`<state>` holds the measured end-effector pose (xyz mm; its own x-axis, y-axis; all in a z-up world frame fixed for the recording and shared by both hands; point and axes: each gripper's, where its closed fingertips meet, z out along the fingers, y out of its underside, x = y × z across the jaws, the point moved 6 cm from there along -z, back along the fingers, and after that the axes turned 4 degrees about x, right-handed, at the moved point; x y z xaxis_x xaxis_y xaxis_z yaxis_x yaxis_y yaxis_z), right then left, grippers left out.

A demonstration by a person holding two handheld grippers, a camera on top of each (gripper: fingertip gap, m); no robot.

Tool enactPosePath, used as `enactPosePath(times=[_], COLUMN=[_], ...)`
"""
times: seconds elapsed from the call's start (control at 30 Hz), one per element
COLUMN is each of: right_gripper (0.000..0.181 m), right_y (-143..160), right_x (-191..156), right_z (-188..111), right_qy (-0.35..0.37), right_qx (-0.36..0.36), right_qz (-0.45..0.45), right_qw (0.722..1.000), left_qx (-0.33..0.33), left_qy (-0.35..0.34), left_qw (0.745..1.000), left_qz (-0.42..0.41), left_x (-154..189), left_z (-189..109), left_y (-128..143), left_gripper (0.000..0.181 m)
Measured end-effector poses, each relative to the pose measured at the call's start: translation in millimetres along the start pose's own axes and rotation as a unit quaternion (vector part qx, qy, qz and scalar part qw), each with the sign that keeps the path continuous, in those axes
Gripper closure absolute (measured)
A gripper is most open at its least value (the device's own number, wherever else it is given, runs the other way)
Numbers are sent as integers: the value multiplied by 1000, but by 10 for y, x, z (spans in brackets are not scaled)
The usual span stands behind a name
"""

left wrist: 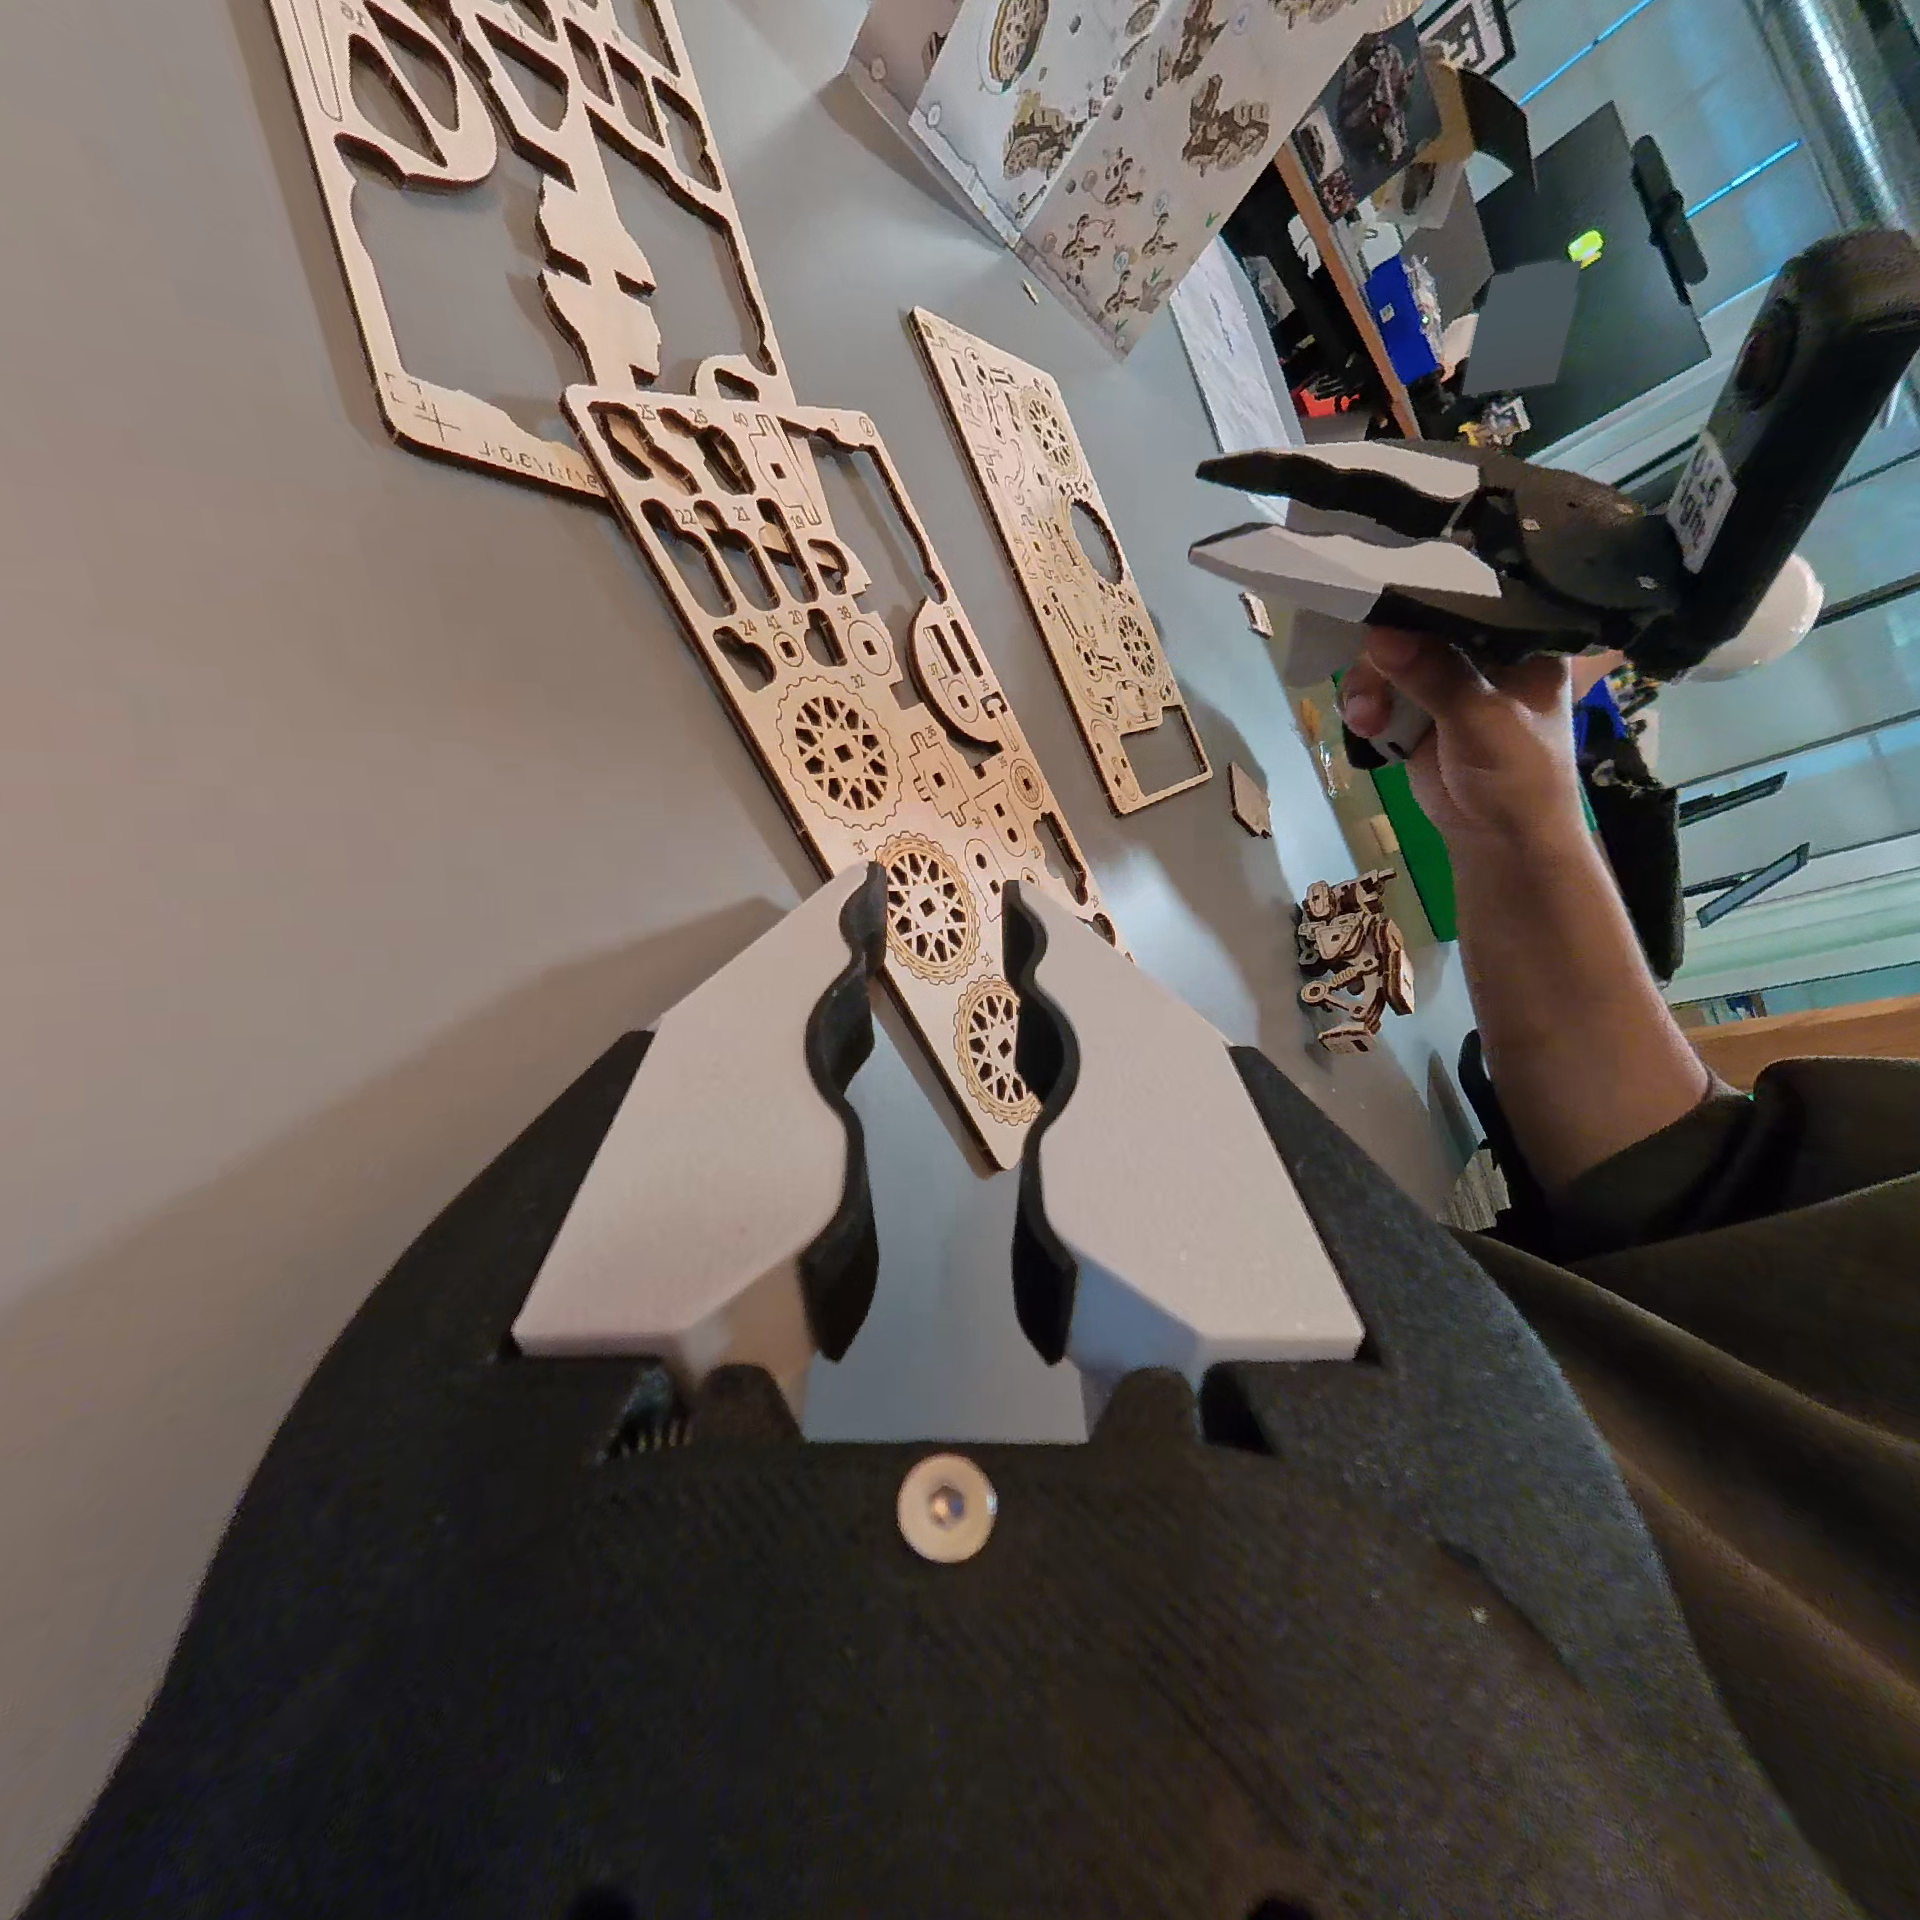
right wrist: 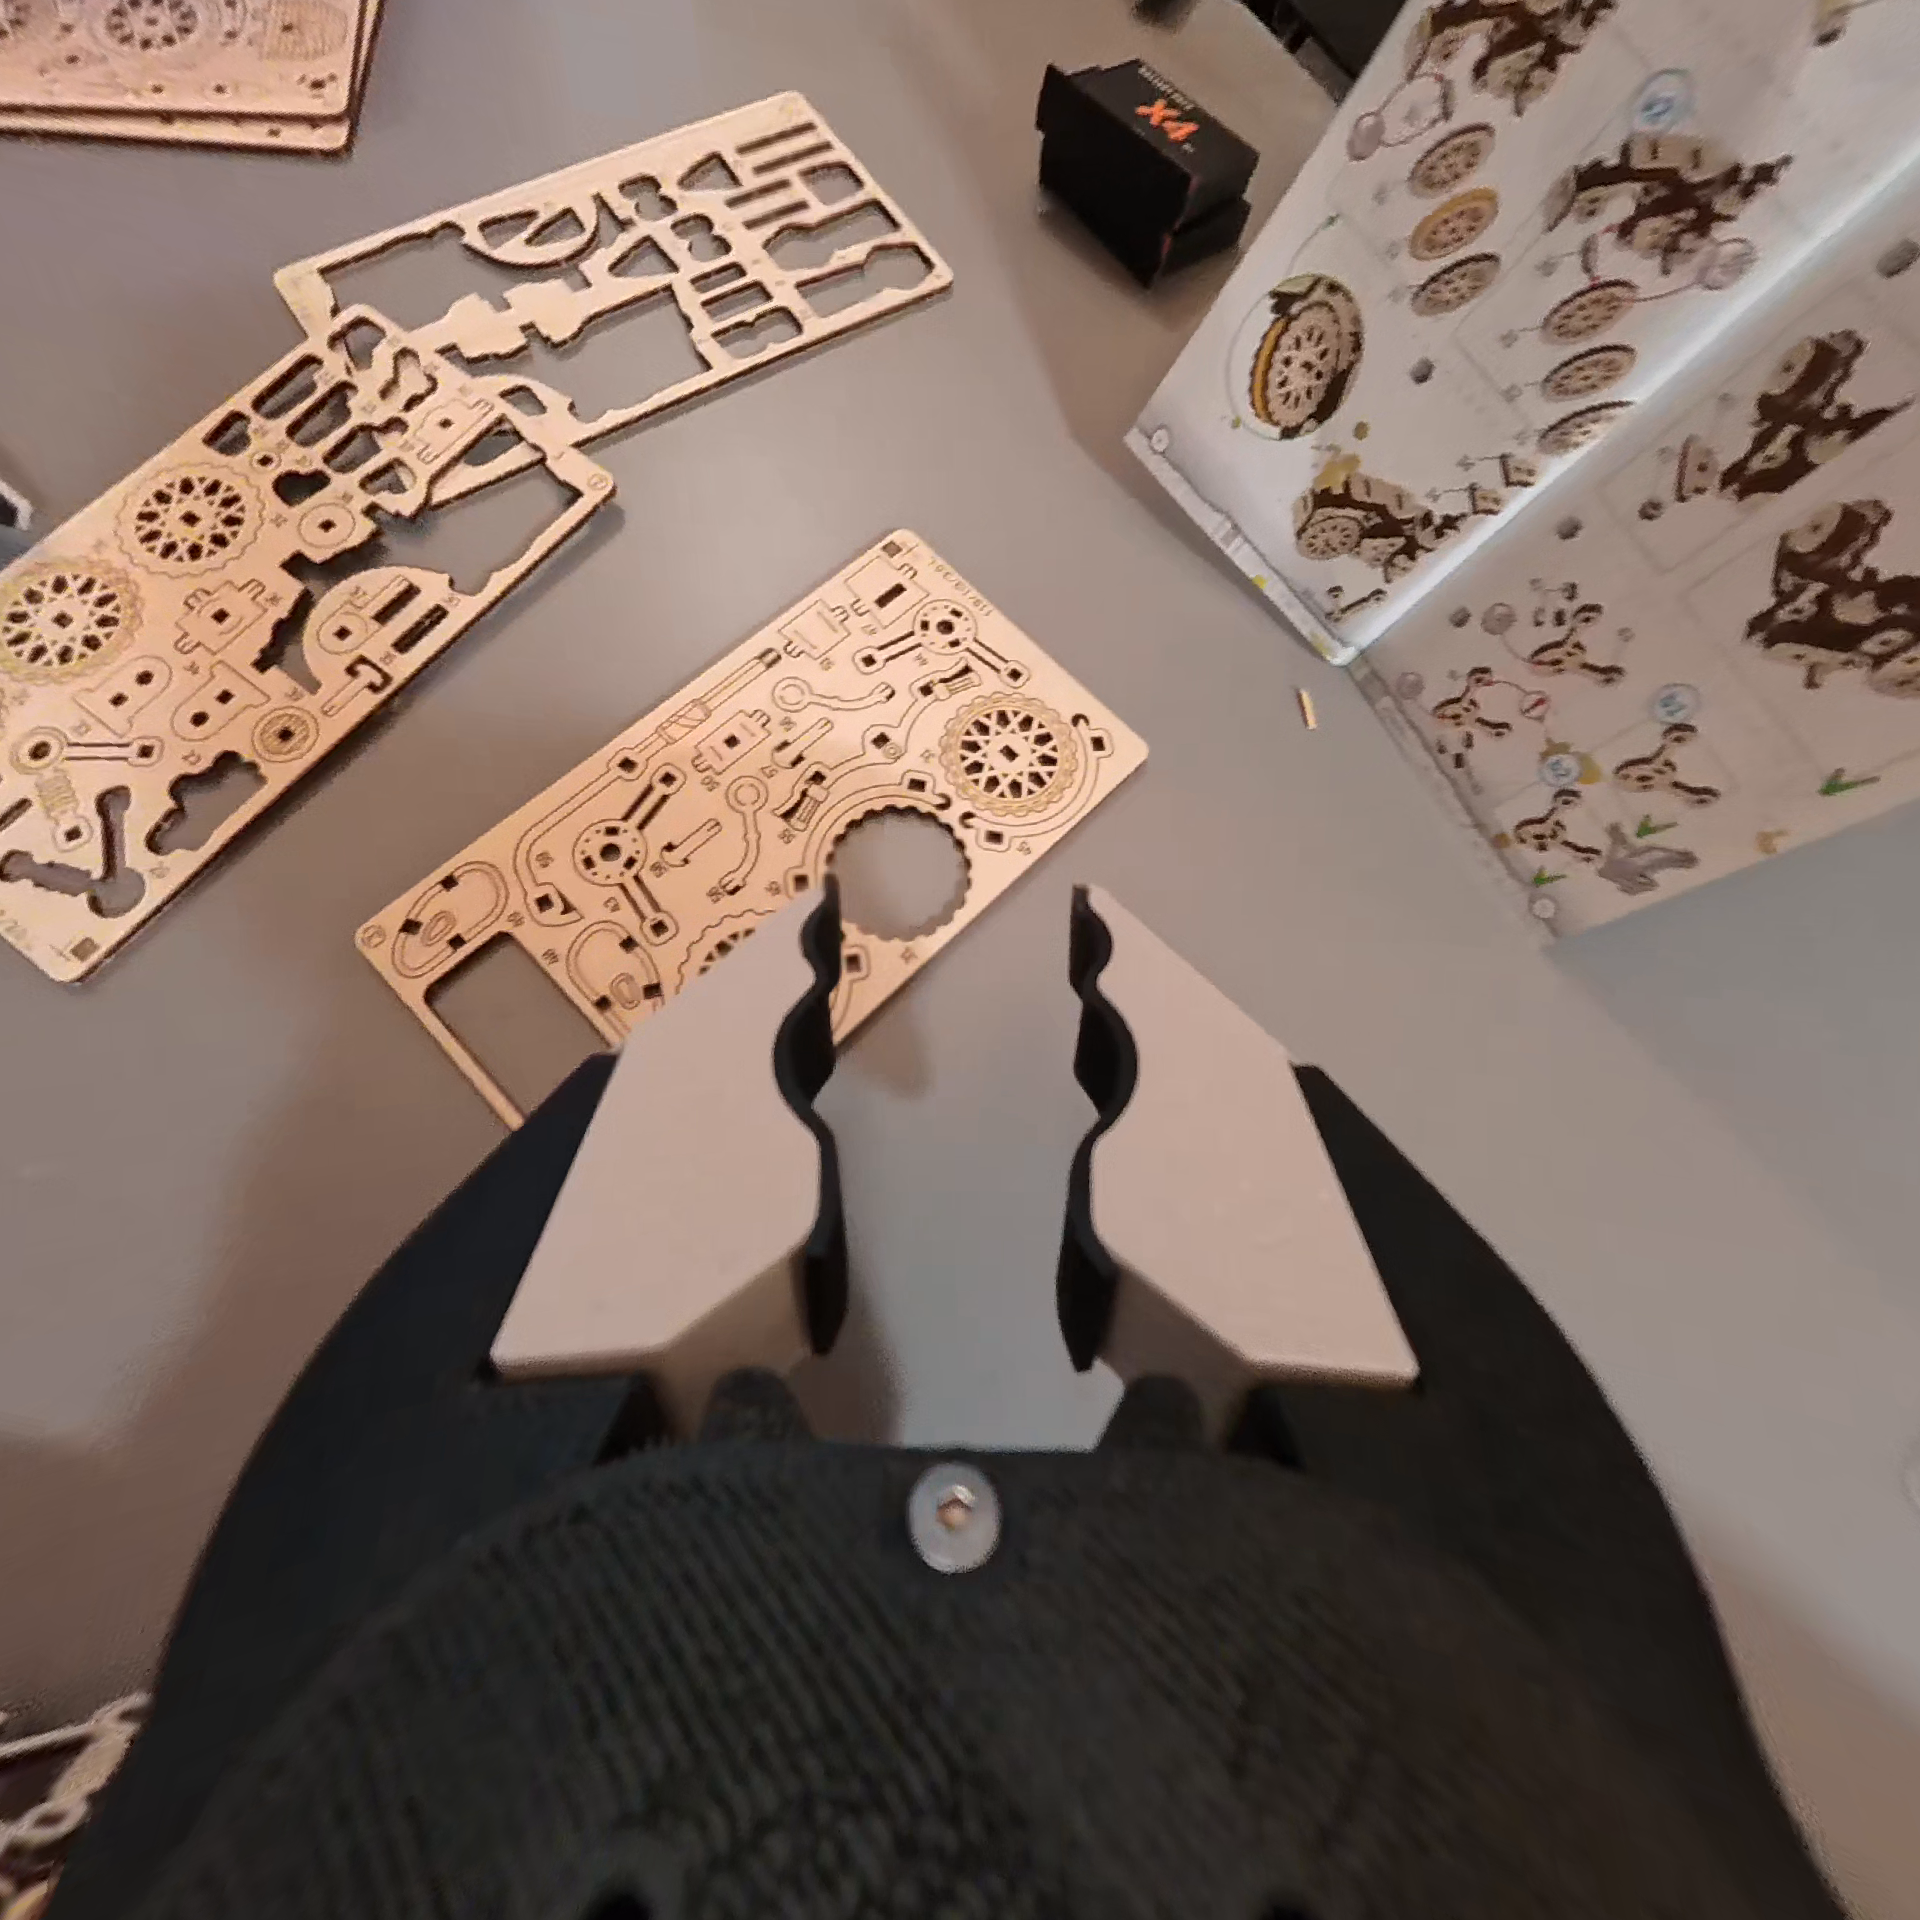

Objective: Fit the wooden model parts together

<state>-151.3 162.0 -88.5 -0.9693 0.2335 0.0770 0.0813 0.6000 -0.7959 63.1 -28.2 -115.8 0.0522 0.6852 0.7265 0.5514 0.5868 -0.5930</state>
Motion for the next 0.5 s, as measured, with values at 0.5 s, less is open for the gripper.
enactPosePath(times=[0.5], right_gripper=[151], right_y=[140], right_x=[115], right_z=[61], right_qy=[-7], right_qx=[40], right_qz=[18], right_qw=[999], left_qx=[1], left_qy=[6], left_qw=[1000], left_qz=[-6], left_x=[-7], left_z=[-3], left_y=[-3], left_gripper=[160])
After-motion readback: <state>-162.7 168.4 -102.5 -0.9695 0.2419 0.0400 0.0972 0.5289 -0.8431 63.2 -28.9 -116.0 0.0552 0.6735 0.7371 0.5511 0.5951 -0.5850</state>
